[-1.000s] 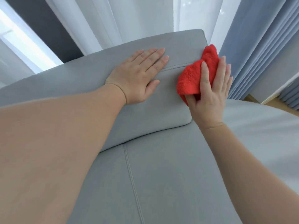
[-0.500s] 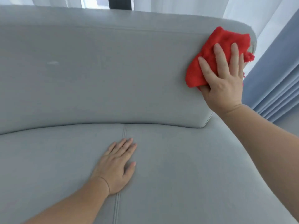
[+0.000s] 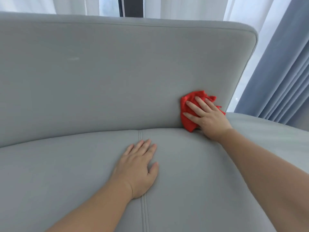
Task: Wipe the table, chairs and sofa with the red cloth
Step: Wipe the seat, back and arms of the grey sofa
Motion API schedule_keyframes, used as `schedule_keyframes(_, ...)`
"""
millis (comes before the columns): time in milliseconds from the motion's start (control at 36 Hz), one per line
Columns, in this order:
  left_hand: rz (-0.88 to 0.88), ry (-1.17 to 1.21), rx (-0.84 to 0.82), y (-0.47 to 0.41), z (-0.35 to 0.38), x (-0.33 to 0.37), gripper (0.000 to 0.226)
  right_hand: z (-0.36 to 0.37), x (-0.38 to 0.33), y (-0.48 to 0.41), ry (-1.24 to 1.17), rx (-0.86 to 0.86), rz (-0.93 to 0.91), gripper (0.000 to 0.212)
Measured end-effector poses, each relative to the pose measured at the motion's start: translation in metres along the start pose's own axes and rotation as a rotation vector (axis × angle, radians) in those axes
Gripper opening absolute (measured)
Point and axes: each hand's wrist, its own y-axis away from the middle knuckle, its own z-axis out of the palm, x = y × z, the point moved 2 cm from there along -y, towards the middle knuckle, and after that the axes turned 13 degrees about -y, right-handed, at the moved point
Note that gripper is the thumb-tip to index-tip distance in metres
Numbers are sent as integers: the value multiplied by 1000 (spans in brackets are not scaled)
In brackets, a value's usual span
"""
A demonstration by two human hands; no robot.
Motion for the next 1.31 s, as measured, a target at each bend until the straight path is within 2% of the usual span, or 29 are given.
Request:
schedule_keyframes(83, -23, 17, 9, 1, 1, -2, 76, -8, 11, -8, 55, 18, -36, 53)
schedule_keyframes(167, -3, 52, -9, -1, 4, -4, 58, -24, 22, -23, 87, 114, -44, 53)
schedule_keyframes(278, -15, 84, -36, -1, 2, -5, 62, -57, 37, -50, 72, 264, 3, 53)
schedule_keyframes(361, 24, 51, -68, -4, 0, -3, 75, -88, 44, -70, -2, 383, 118, 57)
schedule_keyframes(444, 26, 38, -74, -4, 0, -3, 66, -118, 50, -89, -95, 436, 259, 62)
schedule_keyframes(556, 13, 34, -58, -2, 0, -2, 69, -136, 48, -106, -262, 423, 469, 65)
schedule_keyframes(1000, 4, 58, -19, -2, 5, -2, 75, -93, 23, -99, -271, 551, 352, 56)
schedule_keyframes(1056, 8, 60, -16, -2, 5, -2, 83, -86, 18, -96, -271, 542, 336, 57)
schedule_keyframes(1222, 8, 65, -11, -2, 5, -2, 85, -61, -2, -86, -289, 486, 299, 67)
schedule_keyframes(1306, 6, 67, -2, -2, 4, -2, 86, -37, -19, -74, -267, 361, 218, 64)
